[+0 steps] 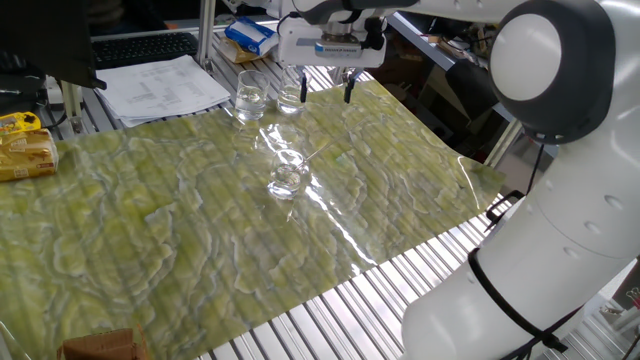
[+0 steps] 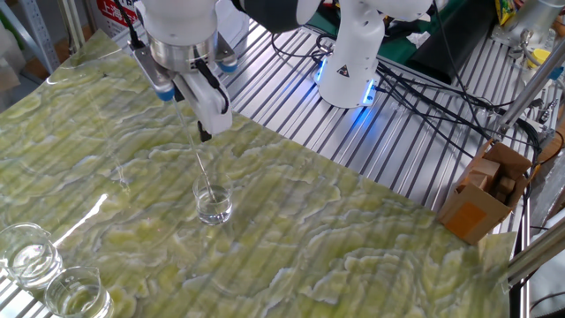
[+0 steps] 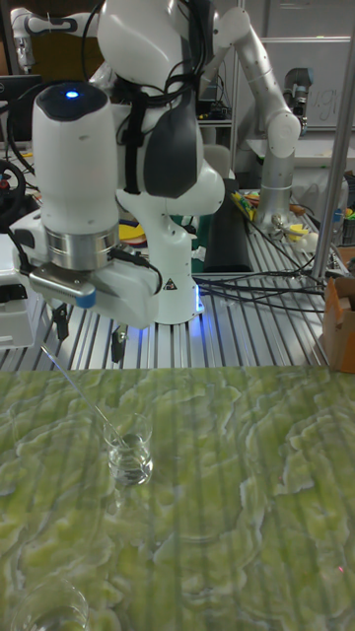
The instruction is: Stir the beaker with a glass rod
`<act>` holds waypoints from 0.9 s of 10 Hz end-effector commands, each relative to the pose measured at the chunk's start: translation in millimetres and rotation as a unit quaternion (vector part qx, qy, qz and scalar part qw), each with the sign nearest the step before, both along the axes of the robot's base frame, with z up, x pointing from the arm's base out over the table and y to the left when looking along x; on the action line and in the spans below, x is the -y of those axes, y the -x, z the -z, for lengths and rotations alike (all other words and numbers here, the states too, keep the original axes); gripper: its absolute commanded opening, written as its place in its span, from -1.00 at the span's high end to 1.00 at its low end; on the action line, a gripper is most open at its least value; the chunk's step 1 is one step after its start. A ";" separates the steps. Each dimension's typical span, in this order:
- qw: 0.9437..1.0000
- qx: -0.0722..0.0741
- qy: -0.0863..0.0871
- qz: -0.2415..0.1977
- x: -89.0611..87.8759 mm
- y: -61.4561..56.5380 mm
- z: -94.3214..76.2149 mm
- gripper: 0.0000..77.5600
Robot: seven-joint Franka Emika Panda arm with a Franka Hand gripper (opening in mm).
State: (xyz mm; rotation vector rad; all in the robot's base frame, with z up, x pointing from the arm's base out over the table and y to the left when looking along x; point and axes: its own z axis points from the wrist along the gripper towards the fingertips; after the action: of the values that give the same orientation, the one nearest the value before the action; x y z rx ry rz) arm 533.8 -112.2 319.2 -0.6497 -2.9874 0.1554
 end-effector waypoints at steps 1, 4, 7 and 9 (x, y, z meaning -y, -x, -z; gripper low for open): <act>1.000 0.000 -0.007 0.000 7.3 -1.1 -6.4 -1.00; 1.000 0.000 -0.010 -0.005 16.5 -5.0 -3.7 -1.00; 1.000 -0.002 -0.010 -0.006 21.5 -6.0 -4.9 -1.00; 1.000 -0.003 -0.010 -0.002 22.0 -5.9 -4.7 -1.00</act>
State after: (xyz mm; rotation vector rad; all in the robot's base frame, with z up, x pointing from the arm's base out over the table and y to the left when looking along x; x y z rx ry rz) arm 538.8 -132.8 322.3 -0.6297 -2.9835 0.1280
